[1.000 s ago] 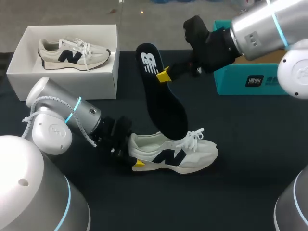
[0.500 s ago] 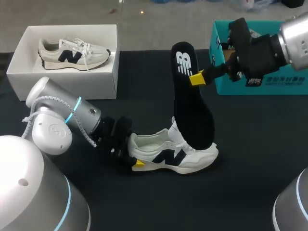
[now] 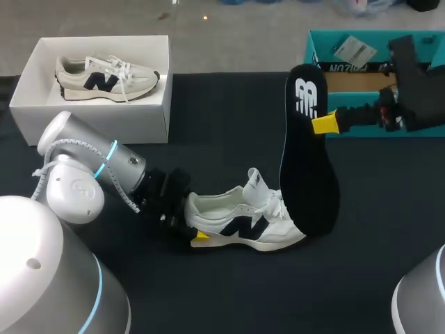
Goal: Take the shoe out of the shoebox, open the shoe tongue, remove and reinsert the insole, then place the shoe into the shoebox
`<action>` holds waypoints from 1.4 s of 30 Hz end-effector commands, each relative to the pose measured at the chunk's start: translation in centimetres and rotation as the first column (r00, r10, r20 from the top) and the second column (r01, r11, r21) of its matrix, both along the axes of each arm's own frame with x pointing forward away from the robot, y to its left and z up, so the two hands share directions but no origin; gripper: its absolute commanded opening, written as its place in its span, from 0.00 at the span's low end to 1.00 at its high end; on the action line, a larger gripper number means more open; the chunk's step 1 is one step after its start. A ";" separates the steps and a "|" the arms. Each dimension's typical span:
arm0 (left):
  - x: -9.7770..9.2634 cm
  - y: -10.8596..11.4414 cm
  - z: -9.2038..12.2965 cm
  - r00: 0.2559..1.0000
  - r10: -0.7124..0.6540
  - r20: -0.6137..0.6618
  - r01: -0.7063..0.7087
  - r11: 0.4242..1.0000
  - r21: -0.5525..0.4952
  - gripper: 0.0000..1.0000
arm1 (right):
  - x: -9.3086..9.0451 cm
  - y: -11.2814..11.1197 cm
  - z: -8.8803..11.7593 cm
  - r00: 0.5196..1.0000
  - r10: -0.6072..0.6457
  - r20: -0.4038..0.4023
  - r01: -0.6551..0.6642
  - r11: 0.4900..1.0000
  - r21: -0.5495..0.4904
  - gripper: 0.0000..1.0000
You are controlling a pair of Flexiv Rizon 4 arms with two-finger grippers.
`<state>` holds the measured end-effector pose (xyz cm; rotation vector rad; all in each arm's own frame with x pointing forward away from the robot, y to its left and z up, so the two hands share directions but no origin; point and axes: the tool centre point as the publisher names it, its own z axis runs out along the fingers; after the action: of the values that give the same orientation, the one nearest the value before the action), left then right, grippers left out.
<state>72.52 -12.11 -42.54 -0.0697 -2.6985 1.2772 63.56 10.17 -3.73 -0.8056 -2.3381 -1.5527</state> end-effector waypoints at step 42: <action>0.1 0.0 1.3 0.998 -0.026 0.052 0.023 0.998 0.060 1.00 | -2.6 1.0 -0.4 0.999 0.025 -0.032 -0.025 1.000 0.000 0.00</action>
<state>72.55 -12.06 -41.89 -0.1286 -2.7626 1.2259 60.71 10.89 -4.11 -0.7947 -2.3166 -1.5227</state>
